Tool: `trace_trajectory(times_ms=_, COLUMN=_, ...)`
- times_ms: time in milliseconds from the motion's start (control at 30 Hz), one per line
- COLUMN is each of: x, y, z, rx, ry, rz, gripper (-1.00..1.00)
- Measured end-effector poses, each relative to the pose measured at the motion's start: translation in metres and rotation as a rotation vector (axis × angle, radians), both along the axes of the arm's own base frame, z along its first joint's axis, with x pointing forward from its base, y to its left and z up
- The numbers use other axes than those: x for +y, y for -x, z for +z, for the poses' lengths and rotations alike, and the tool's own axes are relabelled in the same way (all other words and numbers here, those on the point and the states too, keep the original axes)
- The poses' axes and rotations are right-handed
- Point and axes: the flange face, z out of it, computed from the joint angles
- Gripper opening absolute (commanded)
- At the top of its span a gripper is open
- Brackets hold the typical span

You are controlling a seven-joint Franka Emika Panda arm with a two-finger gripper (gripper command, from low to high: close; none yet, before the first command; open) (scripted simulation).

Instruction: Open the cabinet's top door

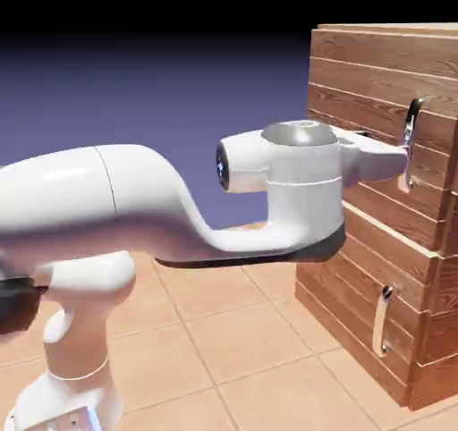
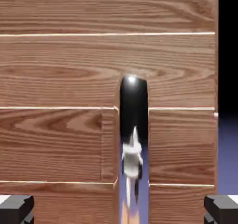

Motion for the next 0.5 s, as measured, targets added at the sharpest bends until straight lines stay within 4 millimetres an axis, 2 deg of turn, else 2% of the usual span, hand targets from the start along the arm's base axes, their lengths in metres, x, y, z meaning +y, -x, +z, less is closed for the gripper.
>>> trace_trajectory(times_ms=133, x=0.001, y=-0.041, z=0.0, rx=0.0, ry=-0.001, rz=0.0, gripper=0.0)
trace_trajectory(times_ms=167, x=0.002, y=-0.05, z=0.0, rx=0.0, ry=0.0, rz=0.0, gripper=-1.0)
trace_trajectory(times_ms=233, x=0.002, y=-0.05, z=0.0, rx=0.0, ry=0.0, rz=0.0, gripper=-1.0)
trace_trajectory(times_ms=500, x=0.028, y=0.009, z=0.0, rx=0.0, ry=0.001, rz=-0.163, gripper=-1.0)
